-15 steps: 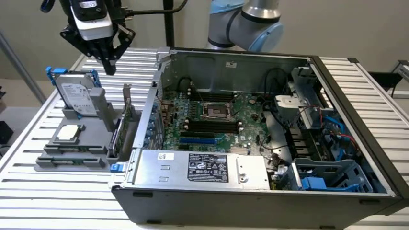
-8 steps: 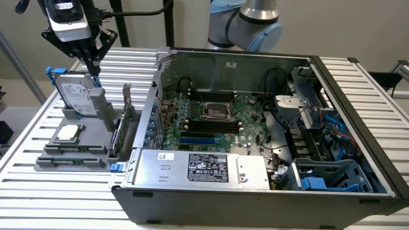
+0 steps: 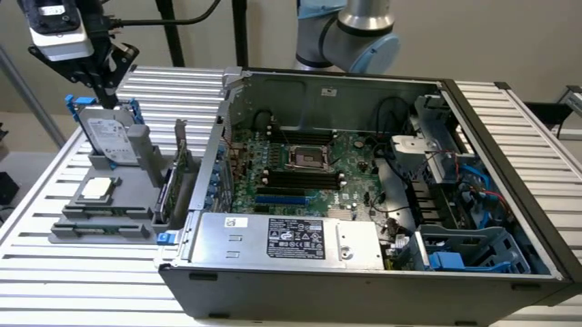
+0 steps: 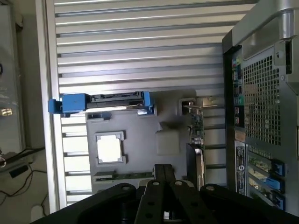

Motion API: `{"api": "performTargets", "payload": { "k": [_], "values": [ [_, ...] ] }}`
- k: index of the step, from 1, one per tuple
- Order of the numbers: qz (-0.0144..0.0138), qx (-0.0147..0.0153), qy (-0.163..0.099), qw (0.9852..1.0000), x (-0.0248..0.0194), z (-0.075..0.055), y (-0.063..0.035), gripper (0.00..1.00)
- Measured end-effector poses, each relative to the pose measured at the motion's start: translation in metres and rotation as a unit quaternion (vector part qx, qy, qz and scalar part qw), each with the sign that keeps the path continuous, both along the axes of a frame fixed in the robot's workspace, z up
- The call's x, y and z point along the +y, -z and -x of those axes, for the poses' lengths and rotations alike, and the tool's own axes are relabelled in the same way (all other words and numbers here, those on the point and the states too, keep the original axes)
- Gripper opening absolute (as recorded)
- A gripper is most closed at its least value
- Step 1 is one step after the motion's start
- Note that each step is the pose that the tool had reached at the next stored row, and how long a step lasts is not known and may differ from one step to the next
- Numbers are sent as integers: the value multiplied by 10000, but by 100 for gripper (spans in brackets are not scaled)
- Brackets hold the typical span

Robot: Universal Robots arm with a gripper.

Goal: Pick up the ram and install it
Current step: 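Reach for the ram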

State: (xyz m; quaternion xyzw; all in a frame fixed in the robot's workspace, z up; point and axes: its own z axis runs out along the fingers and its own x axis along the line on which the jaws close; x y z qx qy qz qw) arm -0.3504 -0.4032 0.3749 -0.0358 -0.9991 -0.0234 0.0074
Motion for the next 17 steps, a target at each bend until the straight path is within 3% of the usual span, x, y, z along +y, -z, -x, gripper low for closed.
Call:
{"api": "performTargets", "payload": {
  "k": [8, 15, 17],
  "values": [
    [3, 46, 0, 10000, 0, 347, 25, 11],
    [2, 55, -1, 10000, -4, 366, 26, 11],
    [3, 55, -1, 10000, -44, 366, 31, 11]
  ]
}}
